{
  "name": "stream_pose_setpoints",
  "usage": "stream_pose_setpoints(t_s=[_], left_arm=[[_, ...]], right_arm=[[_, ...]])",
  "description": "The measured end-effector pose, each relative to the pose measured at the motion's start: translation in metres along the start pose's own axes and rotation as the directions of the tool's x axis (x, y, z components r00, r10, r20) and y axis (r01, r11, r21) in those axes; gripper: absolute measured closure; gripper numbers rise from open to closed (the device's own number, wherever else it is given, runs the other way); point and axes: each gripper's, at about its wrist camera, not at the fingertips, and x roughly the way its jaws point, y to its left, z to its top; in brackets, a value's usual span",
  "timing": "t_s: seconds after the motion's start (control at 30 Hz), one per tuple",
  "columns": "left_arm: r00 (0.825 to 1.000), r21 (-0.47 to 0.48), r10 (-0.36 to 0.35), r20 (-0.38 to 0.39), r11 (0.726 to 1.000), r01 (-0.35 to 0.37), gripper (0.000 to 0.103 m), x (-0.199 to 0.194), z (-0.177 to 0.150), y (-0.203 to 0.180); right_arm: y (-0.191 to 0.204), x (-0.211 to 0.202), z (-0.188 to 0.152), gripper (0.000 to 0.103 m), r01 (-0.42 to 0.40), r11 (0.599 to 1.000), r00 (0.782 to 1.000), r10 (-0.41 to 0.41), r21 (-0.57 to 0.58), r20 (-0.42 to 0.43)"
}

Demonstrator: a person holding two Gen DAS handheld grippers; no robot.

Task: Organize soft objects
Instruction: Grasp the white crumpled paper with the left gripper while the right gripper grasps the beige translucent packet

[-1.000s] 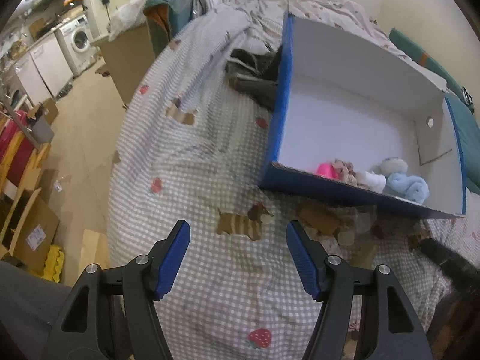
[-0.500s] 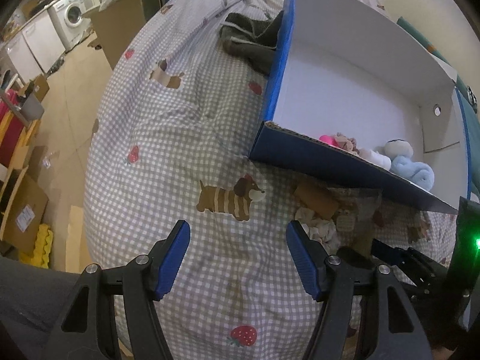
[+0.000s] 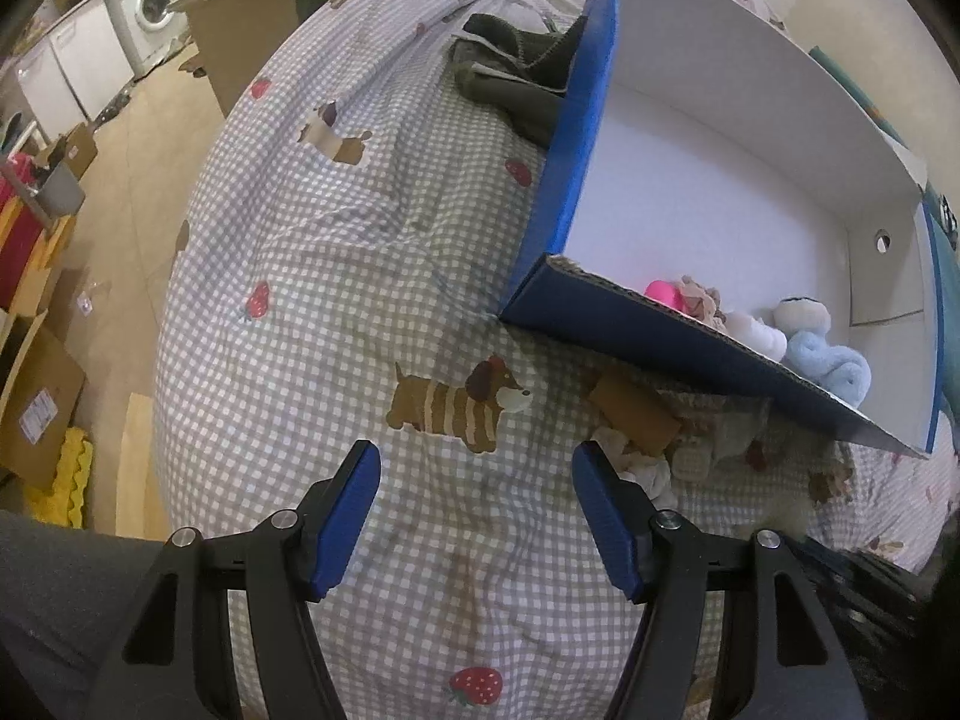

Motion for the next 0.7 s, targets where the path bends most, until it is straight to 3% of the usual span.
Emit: stream_pose_setpoints(t_s=[0.13, 0.27, 0.43, 0.63, 0.67, 0.7], left_arm=[[1.0, 0.02, -0.007, -0.016, 1.0, 0.007, 0.039, 0.003, -0.004, -0.003], [0.998, 0.104, -0.022, -0.059, 0.994, 0.028, 0.039, 0.013, -0.012, -0.023], [0.993, 0.214, -0.05, -0.111, 0.974, 0.073, 0.039, 0.028, -0.022, -0.052], [0.992, 0.31, -0.039, -0.122, 0.948, 0.075, 0.04, 0.052, -0.019, -0.079], [0.991, 0.314, -0.04, -0.125, 0.946, 0.078, 0.04, 0.055, -0.019, -0.082], [0.991, 0.315, -0.051, -0.123, 0.945, 0.088, 0.051, 0.058, -0.018, -0.084]], right_arm=[[0.002, -0.032, -0.001, 0.093, -0.008, 1.0, 0.999, 0.008, -0.017, 0.044], [-0.008, -0.051, -0.003, 0.093, -0.01, 1.0, 0.992, 0.01, -0.001, 0.123], [-0.026, -0.034, 0.004, 0.093, 0.038, 0.997, 0.994, -0.046, 0.074, 0.103], [-0.025, -0.028, 0.007, 0.093, 0.025, 0.998, 0.994, -0.031, 0.059, 0.102], [-0.025, -0.028, 0.007, 0.093, 0.029, 0.998, 0.994, -0.035, 0.057, 0.1], [-0.026, -0.026, 0.008, 0.093, 0.032, 0.998, 0.994, -0.038, 0.058, 0.099]])
